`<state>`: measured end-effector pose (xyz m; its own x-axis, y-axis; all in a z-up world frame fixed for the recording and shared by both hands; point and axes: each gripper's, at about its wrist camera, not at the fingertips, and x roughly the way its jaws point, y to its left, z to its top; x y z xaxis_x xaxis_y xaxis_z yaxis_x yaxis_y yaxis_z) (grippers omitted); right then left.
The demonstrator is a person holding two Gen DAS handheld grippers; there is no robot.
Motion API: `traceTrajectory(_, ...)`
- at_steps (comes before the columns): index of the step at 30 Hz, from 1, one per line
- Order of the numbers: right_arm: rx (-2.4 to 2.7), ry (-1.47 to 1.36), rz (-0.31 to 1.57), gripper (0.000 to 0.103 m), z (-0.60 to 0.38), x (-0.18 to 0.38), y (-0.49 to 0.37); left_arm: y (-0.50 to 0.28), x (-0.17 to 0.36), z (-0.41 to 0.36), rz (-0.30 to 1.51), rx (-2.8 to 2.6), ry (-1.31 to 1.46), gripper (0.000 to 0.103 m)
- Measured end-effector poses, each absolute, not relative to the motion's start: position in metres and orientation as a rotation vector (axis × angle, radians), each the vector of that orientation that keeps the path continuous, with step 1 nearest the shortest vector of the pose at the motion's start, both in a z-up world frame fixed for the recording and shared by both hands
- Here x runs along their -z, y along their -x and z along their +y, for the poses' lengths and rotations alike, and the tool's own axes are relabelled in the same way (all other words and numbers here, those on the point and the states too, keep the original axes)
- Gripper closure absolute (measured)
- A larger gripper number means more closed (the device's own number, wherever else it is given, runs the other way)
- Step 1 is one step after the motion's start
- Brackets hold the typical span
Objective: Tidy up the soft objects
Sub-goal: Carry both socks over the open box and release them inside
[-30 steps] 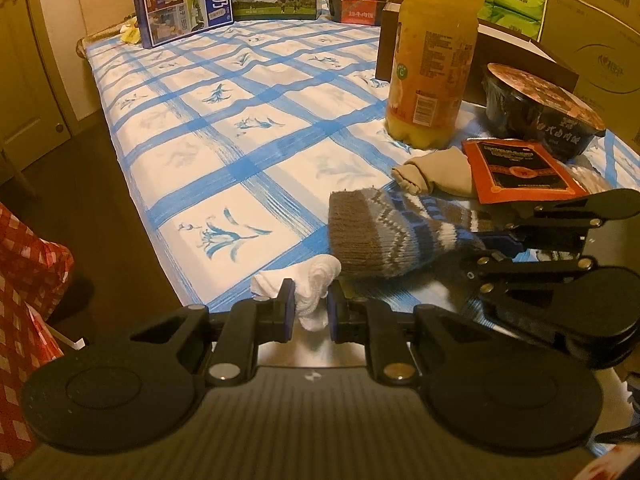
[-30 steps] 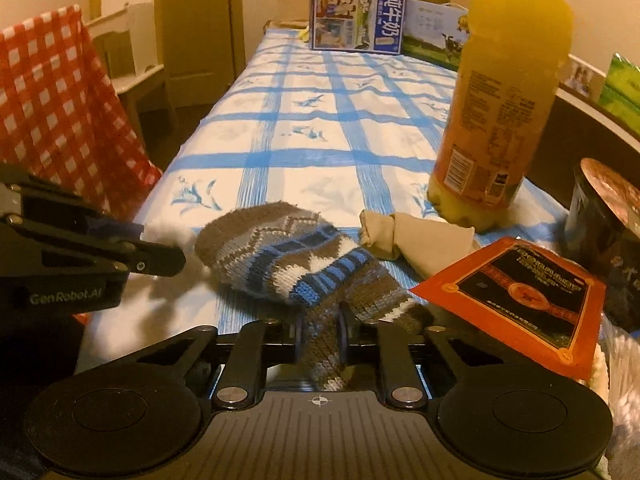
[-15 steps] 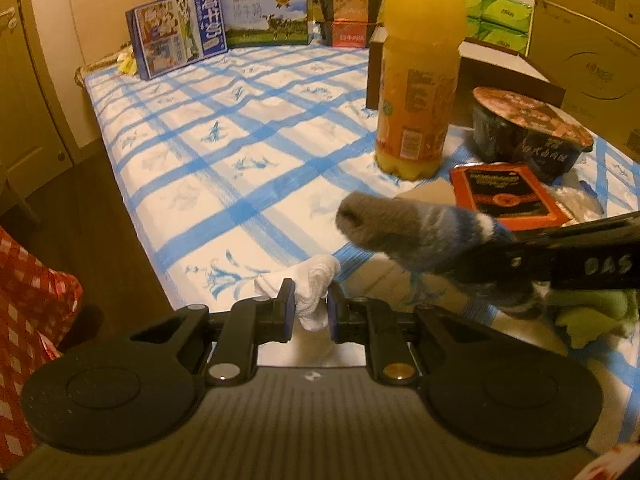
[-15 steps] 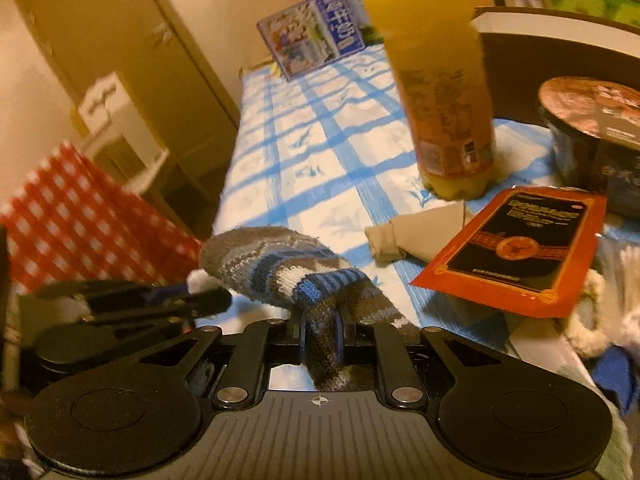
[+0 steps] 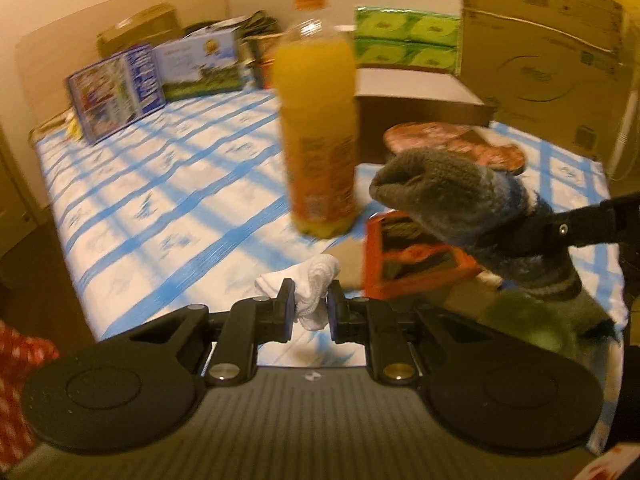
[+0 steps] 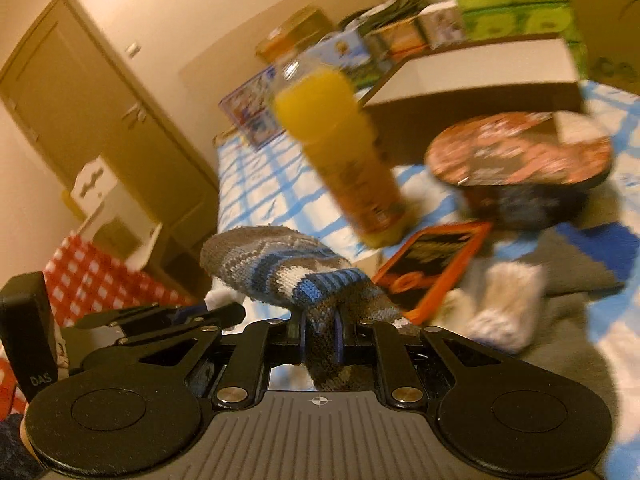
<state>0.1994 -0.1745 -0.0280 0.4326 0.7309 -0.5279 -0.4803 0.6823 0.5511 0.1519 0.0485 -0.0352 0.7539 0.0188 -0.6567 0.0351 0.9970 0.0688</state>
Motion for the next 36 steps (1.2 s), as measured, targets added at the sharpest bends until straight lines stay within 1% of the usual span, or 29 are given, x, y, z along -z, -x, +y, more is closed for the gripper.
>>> traceTrajectory(6,-0.671,-0.370,0.779,0.090,-0.221,0.015,-0.220,-0.191,0.019,0.011,0.675,0.100,-0.117,0.088)
traceTrajectory(14,-0.564,-0.389,0.722,0.090,-0.268,-0.005,-0.275,-0.265,-0.002,-0.033,0.642,0.155,-0.190,0.086)
traceTrajectory(25,-0.520,-0.393,0.672,0.090,-0.285,-0.023,-0.376,-0.378,-0.020,-0.073,0.635,0.124,-0.228,0.083)
traceTrajectory(36,-0.493,-0.430,0.670,0.090,-0.278,-0.015,-0.477,-0.478,-0.014,-0.093,0.664,0.037,-0.241,0.082)
